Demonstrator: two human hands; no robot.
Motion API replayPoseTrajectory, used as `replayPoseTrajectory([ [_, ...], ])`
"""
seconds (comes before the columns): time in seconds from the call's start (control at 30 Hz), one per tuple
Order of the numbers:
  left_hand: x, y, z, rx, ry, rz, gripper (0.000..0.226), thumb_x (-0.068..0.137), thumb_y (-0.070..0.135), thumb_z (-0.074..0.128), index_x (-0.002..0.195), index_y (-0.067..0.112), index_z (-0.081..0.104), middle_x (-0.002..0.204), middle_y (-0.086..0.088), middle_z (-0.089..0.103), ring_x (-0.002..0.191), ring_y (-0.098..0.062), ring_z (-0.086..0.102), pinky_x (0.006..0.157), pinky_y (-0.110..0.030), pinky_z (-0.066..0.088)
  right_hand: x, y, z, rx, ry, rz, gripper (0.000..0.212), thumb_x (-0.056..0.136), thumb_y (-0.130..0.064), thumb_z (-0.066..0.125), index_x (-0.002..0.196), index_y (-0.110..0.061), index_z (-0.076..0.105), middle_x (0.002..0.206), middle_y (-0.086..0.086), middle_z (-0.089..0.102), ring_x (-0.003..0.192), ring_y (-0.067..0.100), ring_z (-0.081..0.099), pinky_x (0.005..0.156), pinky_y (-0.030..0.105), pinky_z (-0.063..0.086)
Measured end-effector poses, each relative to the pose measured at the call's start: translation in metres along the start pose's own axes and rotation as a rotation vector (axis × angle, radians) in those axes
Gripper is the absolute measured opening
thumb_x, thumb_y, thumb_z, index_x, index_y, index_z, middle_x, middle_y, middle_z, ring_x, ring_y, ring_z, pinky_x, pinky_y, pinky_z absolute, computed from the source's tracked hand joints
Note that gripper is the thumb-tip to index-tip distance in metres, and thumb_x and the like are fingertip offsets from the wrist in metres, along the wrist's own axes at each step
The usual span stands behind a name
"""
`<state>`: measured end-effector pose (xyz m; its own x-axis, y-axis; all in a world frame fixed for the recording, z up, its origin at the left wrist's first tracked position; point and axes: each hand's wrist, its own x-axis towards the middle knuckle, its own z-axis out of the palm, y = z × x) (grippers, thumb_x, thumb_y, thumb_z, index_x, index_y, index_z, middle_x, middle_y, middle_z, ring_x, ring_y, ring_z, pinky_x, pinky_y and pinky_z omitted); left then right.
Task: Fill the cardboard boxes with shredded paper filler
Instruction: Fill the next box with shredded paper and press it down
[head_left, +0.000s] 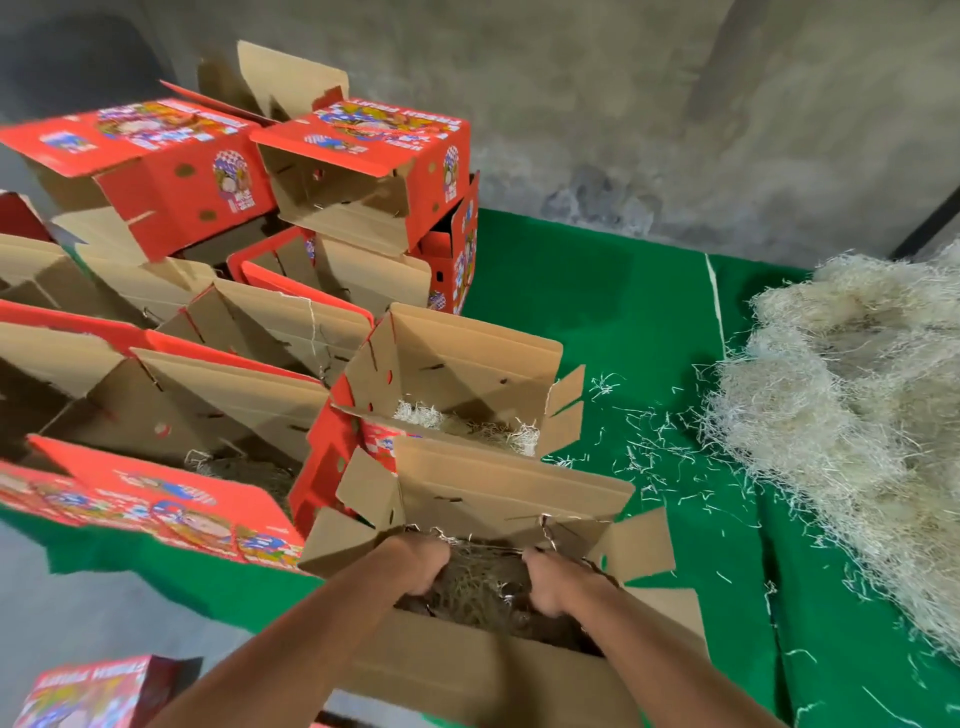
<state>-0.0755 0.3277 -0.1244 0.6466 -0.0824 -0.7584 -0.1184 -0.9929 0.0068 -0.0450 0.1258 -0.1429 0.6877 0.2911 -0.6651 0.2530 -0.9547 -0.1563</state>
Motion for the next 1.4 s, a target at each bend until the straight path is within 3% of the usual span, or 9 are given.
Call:
replayPoseTrajectory([
  [0.17, -0.012, -0.043, -0.013, -0.125, 0.174, -0.051, 0.041, 0.096, 0.012, 0.052, 0.136, 0.019, 0.055, 0.134, -0.007, 0.058, 0.120, -0.028, 0.057, 0.093, -0.035, 0.045, 0.008, -0.040, -0.021, 0.067, 0.136, -0.047, 0.040, 0.094, -0.032, 0.060, 0.130, -0.015, 0.056, 0.125, 0.008, 0.064, 0.115, 0.029, 0.062, 0.101, 0.041, 0.050],
  [0.43, -0.035, -0.030, -0.047, -0.174, 0.338, 0.033, 0.041, 0.095, 0.022, 0.060, 0.136, 0.024, 0.057, 0.136, -0.005, 0.060, 0.120, -0.024, 0.059, 0.105, -0.039, 0.046, -0.033, -0.044, -0.055, -0.204, 0.246, -0.186, 0.021, 0.093, -0.016, 0.060, 0.112, -0.017, 0.068, 0.105, 0.006, 0.069, 0.095, 0.025, 0.067, 0.087, 0.036, 0.055],
  [0.63, -0.060, 0.006, -0.061, -0.177, 0.786, 0.174, 0.016, 0.096, 0.027, 0.051, 0.111, 0.026, 0.059, 0.110, 0.000, 0.068, 0.101, -0.024, 0.066, 0.086, -0.039, 0.055, -0.069, -0.018, -0.078, -0.026, 0.650, -0.176, 0.025, 0.103, -0.022, 0.046, 0.120, -0.029, 0.062, 0.100, 0.000, 0.072, 0.081, 0.020, 0.069, 0.078, 0.037, 0.059],
  [0.87, -0.051, 0.048, -0.082, 0.002, 1.297, 0.170, 0.067, 0.084, 0.018, 0.069, 0.143, 0.022, 0.037, 0.143, -0.003, 0.040, 0.131, -0.024, 0.043, 0.112, -0.046, 0.035, -0.086, 0.033, -0.072, 0.554, 1.198, -0.209, 0.014, 0.097, -0.032, 0.062, 0.110, -0.028, 0.065, 0.102, -0.018, 0.066, 0.090, 0.004, 0.061, 0.078, 0.025, 0.050],
  [0.93, -0.048, 0.052, -0.089, -0.019, 1.200, 0.068, 0.083, 0.083, 0.024, 0.074, 0.150, 0.022, 0.026, 0.156, -0.006, 0.029, 0.147, -0.025, 0.025, 0.122, -0.055, 0.014, -0.087, 0.044, -0.063, 0.987, 1.045, -0.130, 0.019, 0.099, -0.045, 0.055, 0.107, -0.032, 0.065, 0.099, -0.018, 0.068, 0.098, 0.009, 0.064, 0.081, 0.025, 0.050],
  [1.03, -0.041, 0.058, -0.093, -0.003, 1.094, 0.043, 0.072, 0.086, 0.024, 0.069, 0.148, 0.027, 0.032, 0.156, -0.001, 0.032, 0.148, -0.021, 0.021, 0.121, -0.058, 0.000, -0.081, 0.052, -0.041, 1.570, 0.455, 0.141, 0.050, 0.094, -0.071, 0.042, 0.112, -0.030, 0.066, 0.108, 0.001, 0.071, 0.094, 0.026, 0.068, 0.081, 0.038, 0.055],
  [1.13, -0.040, 0.054, -0.095, -0.026, 1.121, 0.122, 0.050, 0.095, 0.029, 0.059, 0.141, 0.035, 0.042, 0.145, 0.007, 0.043, 0.140, -0.016, 0.032, 0.123, -0.053, 0.000, -0.068, 0.056, -0.015, 2.121, 0.090, 0.019, 0.065, 0.090, -0.078, 0.039, 0.118, -0.025, 0.064, 0.105, 0.011, 0.072, 0.085, 0.031, 0.066, 0.079, 0.043, 0.055],
  [1.23, -0.040, 0.048, -0.099, -0.041, 1.109, 0.182, 0.039, 0.099, 0.029, 0.053, 0.137, 0.036, 0.047, 0.141, 0.011, 0.046, 0.137, -0.014, 0.035, 0.123, -0.050, 0.001, -0.061, 0.042, 0.000, 2.302, -0.002, 0.071, 0.058, 0.088, -0.073, 0.047, 0.106, -0.019, 0.060, 0.093, 0.012, 0.064, 0.087, 0.029, 0.058, 0.091, 0.049, 0.045],
  [1.4, -0.040, 0.042, -0.099, -0.093, 1.116, 0.206, 0.037, 0.096, 0.026, 0.057, 0.130, 0.037, 0.051, 0.136, 0.011, 0.049, 0.133, -0.015, 0.038, 0.122, -0.050, 0.004, -0.043, -0.006, 0.016, 2.059, 0.093, 0.082, 0.036, 0.109, -0.045, 0.030, 0.127, -0.017, 0.043, 0.113, 0.014, 0.057, 0.083, 0.033, 0.074, 0.070, 0.050, 0.059],
])
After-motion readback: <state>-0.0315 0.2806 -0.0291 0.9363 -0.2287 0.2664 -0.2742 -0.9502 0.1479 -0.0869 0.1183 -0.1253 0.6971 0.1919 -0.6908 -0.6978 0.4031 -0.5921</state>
